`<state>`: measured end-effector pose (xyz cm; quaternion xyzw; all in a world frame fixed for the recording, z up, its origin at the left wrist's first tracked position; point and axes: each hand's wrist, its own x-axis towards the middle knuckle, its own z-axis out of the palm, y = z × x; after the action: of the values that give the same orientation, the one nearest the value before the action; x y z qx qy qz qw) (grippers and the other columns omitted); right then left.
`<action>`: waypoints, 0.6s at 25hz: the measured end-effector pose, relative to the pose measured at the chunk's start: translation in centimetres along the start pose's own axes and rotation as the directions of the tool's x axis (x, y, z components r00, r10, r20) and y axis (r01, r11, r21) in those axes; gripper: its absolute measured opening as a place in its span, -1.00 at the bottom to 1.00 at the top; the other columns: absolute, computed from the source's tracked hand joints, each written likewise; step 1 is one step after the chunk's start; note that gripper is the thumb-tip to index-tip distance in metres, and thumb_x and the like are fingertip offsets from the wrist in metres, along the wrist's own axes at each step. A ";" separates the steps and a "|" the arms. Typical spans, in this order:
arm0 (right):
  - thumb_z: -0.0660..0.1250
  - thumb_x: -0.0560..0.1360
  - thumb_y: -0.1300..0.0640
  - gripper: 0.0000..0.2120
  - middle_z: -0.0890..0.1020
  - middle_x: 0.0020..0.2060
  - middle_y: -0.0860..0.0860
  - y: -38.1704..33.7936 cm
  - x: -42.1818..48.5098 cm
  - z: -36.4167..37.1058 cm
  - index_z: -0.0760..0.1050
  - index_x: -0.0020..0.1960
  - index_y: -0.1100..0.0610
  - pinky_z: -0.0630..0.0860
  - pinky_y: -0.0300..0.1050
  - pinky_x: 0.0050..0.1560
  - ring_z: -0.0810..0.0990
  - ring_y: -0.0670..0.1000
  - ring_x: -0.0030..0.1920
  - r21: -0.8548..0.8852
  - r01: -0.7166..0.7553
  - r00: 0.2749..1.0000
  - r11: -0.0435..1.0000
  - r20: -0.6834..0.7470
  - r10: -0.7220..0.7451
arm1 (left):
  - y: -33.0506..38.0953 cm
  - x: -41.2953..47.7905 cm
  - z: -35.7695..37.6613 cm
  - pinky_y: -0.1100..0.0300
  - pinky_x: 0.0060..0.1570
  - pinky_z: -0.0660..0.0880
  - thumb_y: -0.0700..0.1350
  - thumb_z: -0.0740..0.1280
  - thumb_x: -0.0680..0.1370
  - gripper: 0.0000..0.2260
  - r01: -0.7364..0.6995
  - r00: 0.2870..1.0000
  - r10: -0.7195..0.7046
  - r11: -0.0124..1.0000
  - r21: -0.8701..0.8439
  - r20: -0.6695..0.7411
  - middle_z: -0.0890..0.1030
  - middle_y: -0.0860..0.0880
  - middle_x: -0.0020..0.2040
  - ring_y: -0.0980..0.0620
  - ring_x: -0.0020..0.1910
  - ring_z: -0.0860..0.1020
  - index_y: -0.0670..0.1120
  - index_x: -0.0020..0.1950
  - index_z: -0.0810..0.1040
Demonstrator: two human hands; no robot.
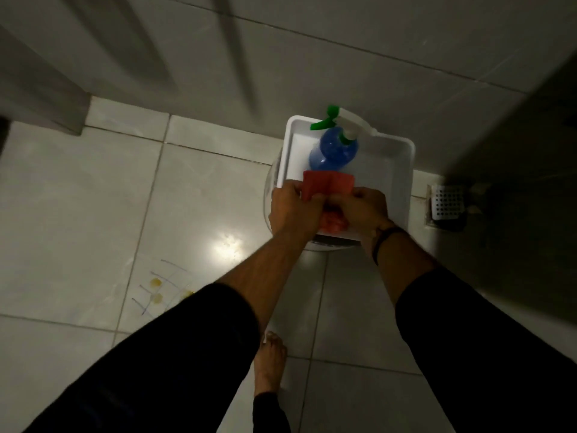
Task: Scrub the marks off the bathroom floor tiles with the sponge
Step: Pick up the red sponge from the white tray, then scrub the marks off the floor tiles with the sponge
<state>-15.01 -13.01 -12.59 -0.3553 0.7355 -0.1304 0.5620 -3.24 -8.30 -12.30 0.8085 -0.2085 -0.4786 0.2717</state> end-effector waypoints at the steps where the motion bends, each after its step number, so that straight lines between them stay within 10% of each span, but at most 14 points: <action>1: 0.62 0.43 0.23 -0.76 0.81 0.00 0.16 -0.3 -1.8 0.3 0.73 0.08 0.15 0.76 -0.07 -0.13 0.82 0.21 0.02 0.034 0.030 0.998 0.999 0.047 -0.031 | -0.7 -1.3 -1.6 -0.03 0.13 0.64 -0.06 0.41 0.60 -0.75 0.011 1.000 -0.010 0.993 -0.119 0.005 0.69 -0.09 0.14 -0.07 0.04 0.66 -0.09 0.25 0.59; 5: 0.23 0.50 0.53 -0.49 0.81 0.05 0.22 0.6 -9.6 2.3 0.57 0.42 0.35 0.79 -0.06 -0.08 0.81 0.11 -0.06 0.229 -0.098 0.880 0.969 0.475 -0.023 | -6.1 -7.0 -8.6 0.08 -0.11 0.66 -0.27 0.43 0.56 -0.81 -0.064 0.993 0.097 0.920 -0.386 0.066 0.71 0.09 -0.09 0.08 -0.18 0.67 -0.11 0.16 0.62; 8: 0.20 0.35 0.46 -0.32 0.77 0.16 0.26 3.4 -14.6 6.0 0.49 0.48 0.36 0.75 0.09 0.10 0.78 0.21 0.07 0.194 -0.345 0.722 0.918 0.680 0.128 | -13.2 -10.3 -13.4 0.38 -0.21 0.55 0.03 0.51 0.49 -0.77 -0.115 0.988 0.142 0.940 -0.321 0.061 0.71 0.30 -0.01 0.27 -0.16 0.66 0.17 0.13 0.63; 12: 0.16 0.51 0.48 -0.49 0.80 0.03 0.25 8.7 -16.7 12.0 0.51 0.45 0.38 0.79 0.14 -0.01 0.81 0.24 -0.02 0.085 -0.422 0.727 0.902 0.626 0.281 | -26.0 -11.5 -17.9 0.28 0.20 0.57 0.48 0.22 0.54 -0.59 -0.076 0.973 0.048 0.990 -0.121 -0.224 0.59 0.35 0.33 0.25 0.29 0.59 0.43 0.34 0.50; 15: 0.38 0.47 0.29 -0.41 0.71 0.31 0.30 12.0 -16.4 16.5 0.51 0.51 0.29 0.67 0.21 0.29 0.70 0.31 0.32 0.084 -0.377 0.769 0.923 0.584 0.261 | -37.9 -11.0 -19.8 -0.07 0.55 0.37 0.38 0.06 0.65 -0.32 0.146 0.919 -0.044 0.961 0.234 -0.393 0.46 -0.06 0.61 -0.10 0.60 0.41 0.01 0.64 0.36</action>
<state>-2.48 9.91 -13.17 -0.1900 0.5702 0.0061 0.7992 12.27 32.01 -21.46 0.9242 -0.1721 -0.2923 0.1755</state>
